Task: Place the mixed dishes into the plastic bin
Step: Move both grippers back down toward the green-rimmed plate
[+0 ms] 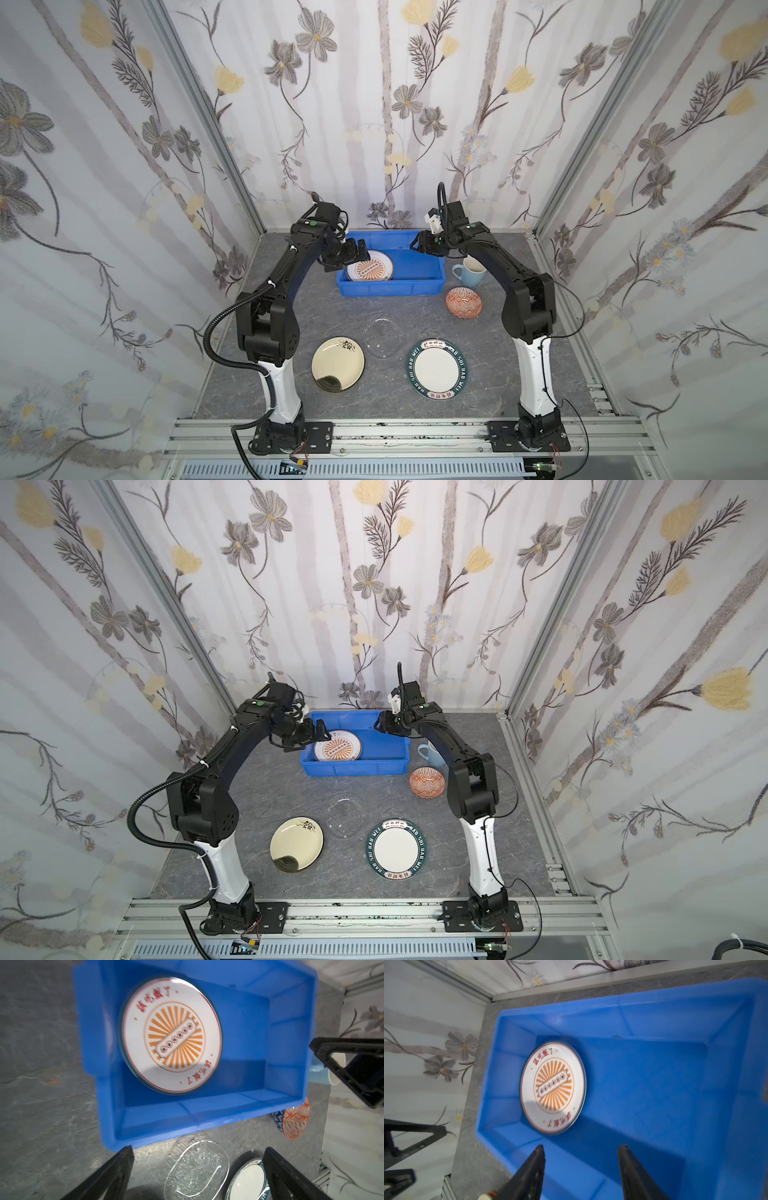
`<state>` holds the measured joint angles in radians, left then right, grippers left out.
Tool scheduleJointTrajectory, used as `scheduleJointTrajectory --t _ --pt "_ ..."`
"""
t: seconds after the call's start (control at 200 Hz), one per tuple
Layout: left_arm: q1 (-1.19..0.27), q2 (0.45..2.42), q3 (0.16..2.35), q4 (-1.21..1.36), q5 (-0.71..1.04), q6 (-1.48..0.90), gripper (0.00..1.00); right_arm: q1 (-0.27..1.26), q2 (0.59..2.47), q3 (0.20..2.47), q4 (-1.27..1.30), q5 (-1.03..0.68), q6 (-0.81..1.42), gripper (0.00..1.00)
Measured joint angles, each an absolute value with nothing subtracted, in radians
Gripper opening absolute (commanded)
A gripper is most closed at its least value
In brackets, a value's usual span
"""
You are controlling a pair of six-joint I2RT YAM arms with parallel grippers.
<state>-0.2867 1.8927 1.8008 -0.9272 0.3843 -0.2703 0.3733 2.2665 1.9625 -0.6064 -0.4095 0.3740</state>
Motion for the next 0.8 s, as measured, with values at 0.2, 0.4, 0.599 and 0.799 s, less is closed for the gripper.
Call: scheduleJointTrajectory --t 0.2,0.4,0.599,0.799 --pt "-0.453 1.747 1.566 -0.879 0.355 -0.304 0.96 0.382 1.831 1.528 -0.569 -0.337 0.347 0.55" --pt "-0.656 1.556 1.310 -0.813 0.298 -0.424 0.92 0.498 1.468 1.090 -0.567 -0.250 0.413 0.53" --pt "-0.842 1.436 1.068 -0.725 0.214 -0.569 0.91 0.579 1.185 0.746 -0.533 -0.190 0.570 0.53" --pt "-0.942 1.410 0.928 -0.635 0.144 -0.682 0.90 0.590 1.032 0.571 -0.531 -0.131 0.704 0.51"
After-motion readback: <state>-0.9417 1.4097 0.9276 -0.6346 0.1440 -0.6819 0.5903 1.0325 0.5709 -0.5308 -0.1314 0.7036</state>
